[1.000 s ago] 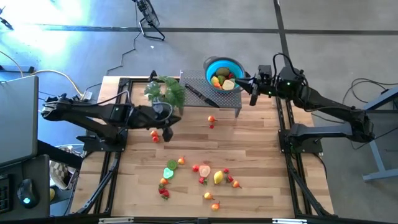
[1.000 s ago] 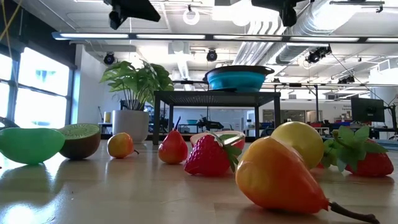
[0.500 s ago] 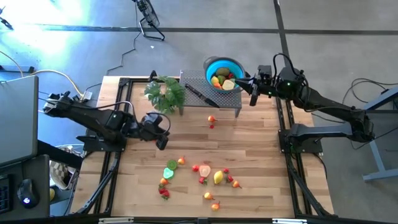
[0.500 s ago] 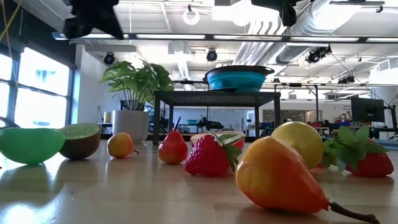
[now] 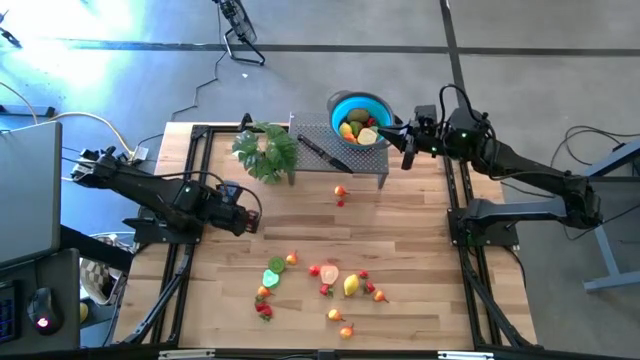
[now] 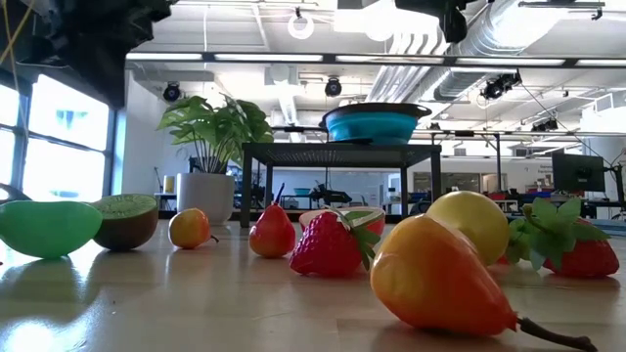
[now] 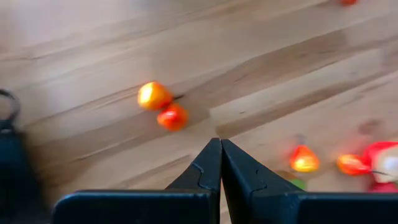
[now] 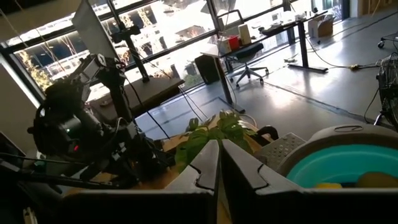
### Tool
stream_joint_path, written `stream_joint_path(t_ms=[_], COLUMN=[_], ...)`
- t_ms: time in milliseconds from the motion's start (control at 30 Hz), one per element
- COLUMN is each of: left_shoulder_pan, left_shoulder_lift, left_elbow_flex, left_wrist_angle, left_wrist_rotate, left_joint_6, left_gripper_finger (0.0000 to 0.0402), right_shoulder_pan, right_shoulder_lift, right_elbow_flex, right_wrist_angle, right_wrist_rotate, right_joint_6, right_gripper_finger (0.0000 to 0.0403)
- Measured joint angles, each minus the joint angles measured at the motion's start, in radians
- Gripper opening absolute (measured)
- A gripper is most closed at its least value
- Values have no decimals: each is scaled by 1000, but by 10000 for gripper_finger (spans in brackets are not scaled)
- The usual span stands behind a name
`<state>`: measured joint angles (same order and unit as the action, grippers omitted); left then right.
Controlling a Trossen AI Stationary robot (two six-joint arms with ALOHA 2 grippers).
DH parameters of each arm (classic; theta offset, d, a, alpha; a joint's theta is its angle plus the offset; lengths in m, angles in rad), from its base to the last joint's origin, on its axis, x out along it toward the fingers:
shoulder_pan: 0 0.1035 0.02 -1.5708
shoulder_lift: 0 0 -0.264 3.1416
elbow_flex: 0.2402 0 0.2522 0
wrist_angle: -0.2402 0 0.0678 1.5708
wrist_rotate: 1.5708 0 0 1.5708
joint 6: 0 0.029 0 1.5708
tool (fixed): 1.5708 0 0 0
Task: Pick & Place Fruit
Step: Put the yellow pear in the blue bowl on the shelf
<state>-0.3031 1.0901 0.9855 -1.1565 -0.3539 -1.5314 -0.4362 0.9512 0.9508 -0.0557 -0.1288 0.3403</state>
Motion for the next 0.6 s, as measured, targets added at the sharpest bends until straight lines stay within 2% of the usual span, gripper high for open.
stream_joint_path(t_ms=[300,600], left_shoulder_pan=[2,2], left_shoulder_lift=[67,91], left_elbow_flex=[0,0], left_wrist_angle=[-6,15], left_wrist_rotate=[0,-26], left_joint_6=[78,101], left_gripper_finger=[5,5], right_shoulder_pan=[23,26], right_shoulder_lift=[5,5], right_elbow_flex=[0,0], right_wrist_angle=[-13,-56], right_wrist_rotate=[96,97], right_joint_6=[-2,-7], right_gripper_finger=[9,9])
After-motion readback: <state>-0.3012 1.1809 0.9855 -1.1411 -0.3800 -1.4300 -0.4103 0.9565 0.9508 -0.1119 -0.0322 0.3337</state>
